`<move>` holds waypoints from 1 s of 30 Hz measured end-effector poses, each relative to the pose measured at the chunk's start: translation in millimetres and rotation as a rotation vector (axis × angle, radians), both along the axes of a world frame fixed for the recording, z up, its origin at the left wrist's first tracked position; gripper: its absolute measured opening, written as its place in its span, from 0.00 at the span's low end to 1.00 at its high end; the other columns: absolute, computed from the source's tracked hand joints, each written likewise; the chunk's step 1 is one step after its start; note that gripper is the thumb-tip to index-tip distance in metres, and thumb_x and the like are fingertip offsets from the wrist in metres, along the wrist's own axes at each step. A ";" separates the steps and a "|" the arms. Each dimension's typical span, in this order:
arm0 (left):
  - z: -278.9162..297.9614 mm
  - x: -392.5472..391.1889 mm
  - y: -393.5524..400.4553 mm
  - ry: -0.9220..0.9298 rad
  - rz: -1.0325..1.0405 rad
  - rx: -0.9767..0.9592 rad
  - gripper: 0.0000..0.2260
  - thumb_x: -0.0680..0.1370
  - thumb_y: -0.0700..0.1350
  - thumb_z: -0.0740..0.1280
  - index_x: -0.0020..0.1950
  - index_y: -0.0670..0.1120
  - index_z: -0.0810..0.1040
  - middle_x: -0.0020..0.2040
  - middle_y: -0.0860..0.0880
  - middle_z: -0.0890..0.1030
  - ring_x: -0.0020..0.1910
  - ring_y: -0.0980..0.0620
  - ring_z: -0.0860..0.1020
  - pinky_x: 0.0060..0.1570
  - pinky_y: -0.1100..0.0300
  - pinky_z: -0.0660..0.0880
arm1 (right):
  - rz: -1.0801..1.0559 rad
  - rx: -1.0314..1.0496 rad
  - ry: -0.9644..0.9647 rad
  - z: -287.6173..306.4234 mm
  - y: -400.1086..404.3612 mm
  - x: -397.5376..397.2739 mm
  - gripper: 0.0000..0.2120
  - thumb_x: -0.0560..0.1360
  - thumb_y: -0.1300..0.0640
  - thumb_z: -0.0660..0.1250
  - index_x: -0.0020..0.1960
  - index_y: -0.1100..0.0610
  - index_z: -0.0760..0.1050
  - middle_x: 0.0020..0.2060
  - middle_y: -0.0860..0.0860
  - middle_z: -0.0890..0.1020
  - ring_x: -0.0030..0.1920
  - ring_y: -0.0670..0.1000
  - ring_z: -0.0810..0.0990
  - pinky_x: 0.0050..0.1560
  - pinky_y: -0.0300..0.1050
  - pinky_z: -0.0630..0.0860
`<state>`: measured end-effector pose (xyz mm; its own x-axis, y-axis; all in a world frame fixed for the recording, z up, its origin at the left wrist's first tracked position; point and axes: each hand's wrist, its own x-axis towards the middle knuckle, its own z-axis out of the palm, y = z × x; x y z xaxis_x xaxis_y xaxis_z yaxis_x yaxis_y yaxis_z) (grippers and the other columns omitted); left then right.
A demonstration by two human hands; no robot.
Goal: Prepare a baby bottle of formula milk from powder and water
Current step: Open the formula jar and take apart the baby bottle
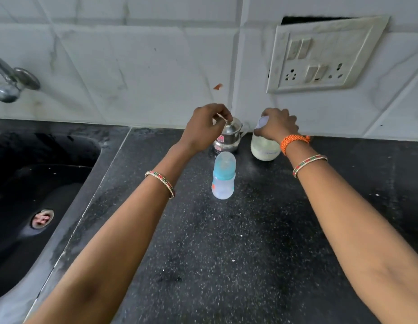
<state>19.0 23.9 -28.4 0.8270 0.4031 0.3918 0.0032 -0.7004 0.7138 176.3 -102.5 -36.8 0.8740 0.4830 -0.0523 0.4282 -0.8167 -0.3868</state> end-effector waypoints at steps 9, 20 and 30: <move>13.9 -79.8 -44.2 -0.187 0.055 -0.205 0.12 0.72 0.32 0.59 0.42 0.42 0.81 0.38 0.55 0.81 0.39 0.58 0.77 0.41 0.66 0.72 | 0.149 -0.357 0.052 49.4 -65.8 -115.1 0.26 0.66 0.45 0.73 0.60 0.54 0.74 0.54 0.55 0.78 0.52 0.58 0.77 0.48 0.48 0.74; -39.6 -190.0 -72.0 0.363 -0.277 -0.416 0.30 0.73 0.26 0.65 0.72 0.43 0.62 0.66 0.47 0.72 0.62 0.54 0.74 0.59 0.62 0.73 | 0.361 0.040 0.120 17.2 -69.1 -234.2 0.27 0.64 0.40 0.73 0.58 0.52 0.73 0.54 0.53 0.77 0.50 0.54 0.77 0.45 0.47 0.75; -102.3 -211.8 -82.6 0.060 0.100 -0.530 0.31 0.60 0.53 0.76 0.59 0.67 0.68 0.56 0.64 0.78 0.56 0.65 0.77 0.51 0.68 0.74 | 0.507 0.004 -0.308 -32.5 -34.6 -272.6 0.31 0.68 0.35 0.67 0.59 0.58 0.68 0.51 0.56 0.75 0.51 0.57 0.76 0.41 0.47 0.66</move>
